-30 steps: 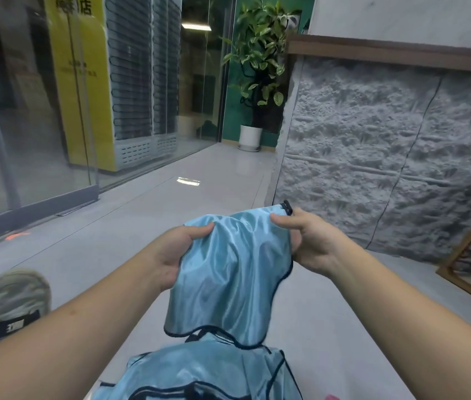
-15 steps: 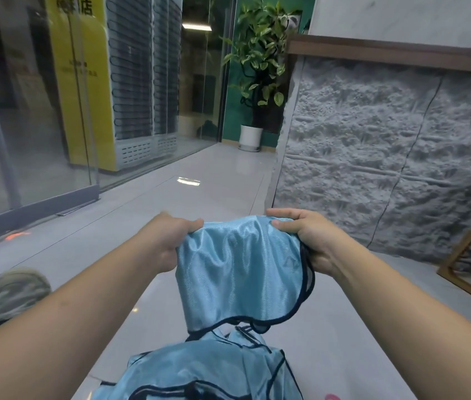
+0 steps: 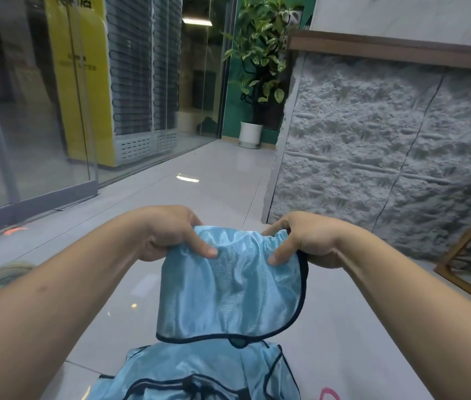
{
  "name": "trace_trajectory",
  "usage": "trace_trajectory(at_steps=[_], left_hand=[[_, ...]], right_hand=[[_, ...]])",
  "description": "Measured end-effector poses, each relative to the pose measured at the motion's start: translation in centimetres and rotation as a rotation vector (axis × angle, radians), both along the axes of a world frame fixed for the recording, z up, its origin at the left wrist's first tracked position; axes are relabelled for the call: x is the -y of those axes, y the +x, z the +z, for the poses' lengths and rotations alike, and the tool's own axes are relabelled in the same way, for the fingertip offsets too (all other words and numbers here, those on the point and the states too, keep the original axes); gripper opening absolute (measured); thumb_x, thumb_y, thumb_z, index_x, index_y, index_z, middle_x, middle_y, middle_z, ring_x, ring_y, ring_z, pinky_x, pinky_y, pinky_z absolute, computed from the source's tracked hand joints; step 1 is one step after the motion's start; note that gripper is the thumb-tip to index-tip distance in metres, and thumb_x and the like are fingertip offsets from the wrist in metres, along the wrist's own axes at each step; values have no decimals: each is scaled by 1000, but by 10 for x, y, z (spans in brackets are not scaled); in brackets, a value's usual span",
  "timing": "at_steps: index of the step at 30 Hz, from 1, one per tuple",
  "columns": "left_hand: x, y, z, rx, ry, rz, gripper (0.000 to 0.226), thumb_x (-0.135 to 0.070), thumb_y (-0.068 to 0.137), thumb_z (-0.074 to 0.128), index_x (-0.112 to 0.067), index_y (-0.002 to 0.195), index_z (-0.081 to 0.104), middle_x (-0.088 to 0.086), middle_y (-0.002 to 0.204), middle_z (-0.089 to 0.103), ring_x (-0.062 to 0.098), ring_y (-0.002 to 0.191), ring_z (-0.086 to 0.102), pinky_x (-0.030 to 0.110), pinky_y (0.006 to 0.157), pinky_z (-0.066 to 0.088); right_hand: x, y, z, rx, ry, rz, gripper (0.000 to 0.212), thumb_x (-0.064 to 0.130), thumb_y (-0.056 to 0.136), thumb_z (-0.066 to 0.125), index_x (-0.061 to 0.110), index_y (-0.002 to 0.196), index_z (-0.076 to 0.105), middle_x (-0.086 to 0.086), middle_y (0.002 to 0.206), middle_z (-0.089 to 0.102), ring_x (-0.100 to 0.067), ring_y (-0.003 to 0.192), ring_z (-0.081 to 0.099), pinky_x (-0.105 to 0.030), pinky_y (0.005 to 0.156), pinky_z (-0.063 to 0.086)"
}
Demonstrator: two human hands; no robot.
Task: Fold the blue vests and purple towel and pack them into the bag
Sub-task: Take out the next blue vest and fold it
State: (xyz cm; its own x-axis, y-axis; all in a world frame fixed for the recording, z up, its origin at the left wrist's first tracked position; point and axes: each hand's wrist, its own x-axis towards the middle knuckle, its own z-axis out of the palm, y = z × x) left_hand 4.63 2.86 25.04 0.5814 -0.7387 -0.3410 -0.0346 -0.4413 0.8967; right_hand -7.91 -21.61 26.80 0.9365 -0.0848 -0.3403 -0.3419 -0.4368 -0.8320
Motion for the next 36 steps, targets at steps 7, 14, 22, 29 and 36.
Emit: trace_trajectory(at_steps=[7, 14, 22, 29, 36], left_hand=[[7, -1, -13, 333, 213, 72, 14, 3, 76, 82, -7, 83, 76, 12, 80, 76, 29, 76, 72, 34, 69, 59], [-6, 11, -19, 246, 12, 183, 31, -8, 68, 91, -5, 96, 80, 15, 99, 79, 28, 95, 74, 34, 90, 56], [-15, 2, -53, -63, -372, 291, 28, -12, 98, 66, -4, 125, 67, 12, 115, 77, 28, 105, 75, 42, 90, 59], [-26, -40, -92, -174, -326, 281, 25, -15, 105, 59, -4, 127, 63, 15, 118, 76, 31, 107, 75, 44, 89, 60], [-51, -95, -168, -334, -234, 278, 25, -10, 105, 58, -8, 129, 64, 14, 120, 76, 32, 109, 74, 48, 97, 57]], right_hand=[[-5, 2, -10, 88, -282, -161, 33, 11, 63, 78, -10, 87, 71, -13, 74, 67, -27, 73, 60, -39, 69, 47], [6, -4, -20, 195, -124, -261, 11, 2, 80, 72, 4, 71, 66, -7, 71, 64, -19, 66, 58, -29, 65, 44], [-1, -16, -56, 305, 338, -383, 22, -4, 98, 61, 1, 117, 71, -21, 111, 77, -38, 101, 76, -46, 88, 62], [-25, -44, -108, 220, 434, -554, 15, 6, 104, 59, 3, 114, 70, -16, 100, 80, -29, 84, 79, -40, 68, 64], [-42, -104, -187, 120, 429, -620, 25, 9, 100, 68, 7, 125, 66, -20, 114, 76, -34, 97, 77, -50, 84, 64]])
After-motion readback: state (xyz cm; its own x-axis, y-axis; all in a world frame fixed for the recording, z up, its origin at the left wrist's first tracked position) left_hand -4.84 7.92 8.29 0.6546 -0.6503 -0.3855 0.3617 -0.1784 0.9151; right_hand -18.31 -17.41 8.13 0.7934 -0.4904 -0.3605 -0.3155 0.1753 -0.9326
